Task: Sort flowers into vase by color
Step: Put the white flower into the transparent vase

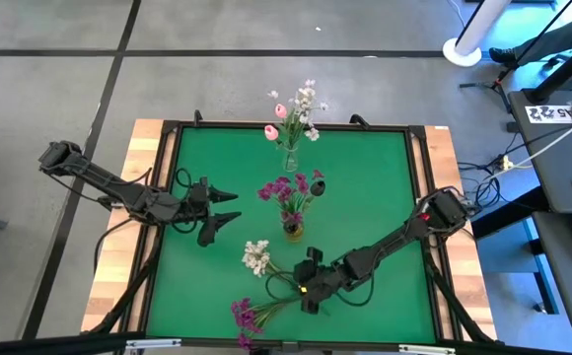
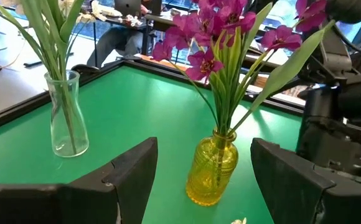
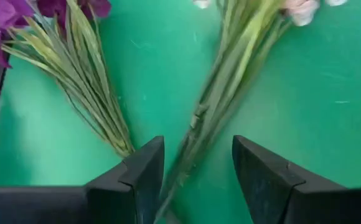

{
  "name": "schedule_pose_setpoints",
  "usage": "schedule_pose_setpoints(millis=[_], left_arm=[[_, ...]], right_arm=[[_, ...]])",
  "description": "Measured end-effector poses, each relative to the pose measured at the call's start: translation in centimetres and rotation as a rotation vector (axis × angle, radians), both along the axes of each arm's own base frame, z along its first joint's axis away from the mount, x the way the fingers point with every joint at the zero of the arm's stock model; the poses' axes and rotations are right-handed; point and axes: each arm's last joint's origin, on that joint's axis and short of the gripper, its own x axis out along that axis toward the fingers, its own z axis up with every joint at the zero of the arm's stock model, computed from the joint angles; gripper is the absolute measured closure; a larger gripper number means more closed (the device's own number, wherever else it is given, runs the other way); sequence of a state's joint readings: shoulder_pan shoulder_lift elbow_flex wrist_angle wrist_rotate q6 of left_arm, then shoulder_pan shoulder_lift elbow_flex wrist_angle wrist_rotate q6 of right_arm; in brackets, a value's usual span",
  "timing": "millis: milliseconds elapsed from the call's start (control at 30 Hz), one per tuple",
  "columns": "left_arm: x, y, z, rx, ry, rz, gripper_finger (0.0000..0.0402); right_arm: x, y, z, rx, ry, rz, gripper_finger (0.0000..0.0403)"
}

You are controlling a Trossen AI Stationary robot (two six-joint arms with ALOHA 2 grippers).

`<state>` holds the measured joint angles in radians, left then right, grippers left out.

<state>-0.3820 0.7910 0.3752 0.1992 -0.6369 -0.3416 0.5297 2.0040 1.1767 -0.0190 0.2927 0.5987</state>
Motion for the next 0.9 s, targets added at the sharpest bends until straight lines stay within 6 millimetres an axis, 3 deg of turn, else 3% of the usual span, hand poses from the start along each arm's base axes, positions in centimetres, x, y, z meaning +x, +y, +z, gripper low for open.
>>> schedule_pose_setpoints(millis=[267,433,600,900], left_arm=[[0.0,0.0,-0.1,-0.011,0.002,0.003,0.0148],[0.0,0.0,-0.1,-0.012,0.002,0.004,0.0148],[0.0,0.0,-0.1,-0.012,0.002,0.004,0.0148],[0.0,0.0,-0.1,-0.012,0.002,0.004,0.0148]], right_arm=[[0.1,0.0,-1.2,-0.005,0.03,0.008,0.0176],[0.2,-0.2,-1.5,0.003,0.061,-0.006,0.0181],[0.2,-0.5,-1.5,0.012,0.073,-0.007,0.0226],[0.3,-0.4,-1.5,0.032,0.062,0.004,0.0363]])
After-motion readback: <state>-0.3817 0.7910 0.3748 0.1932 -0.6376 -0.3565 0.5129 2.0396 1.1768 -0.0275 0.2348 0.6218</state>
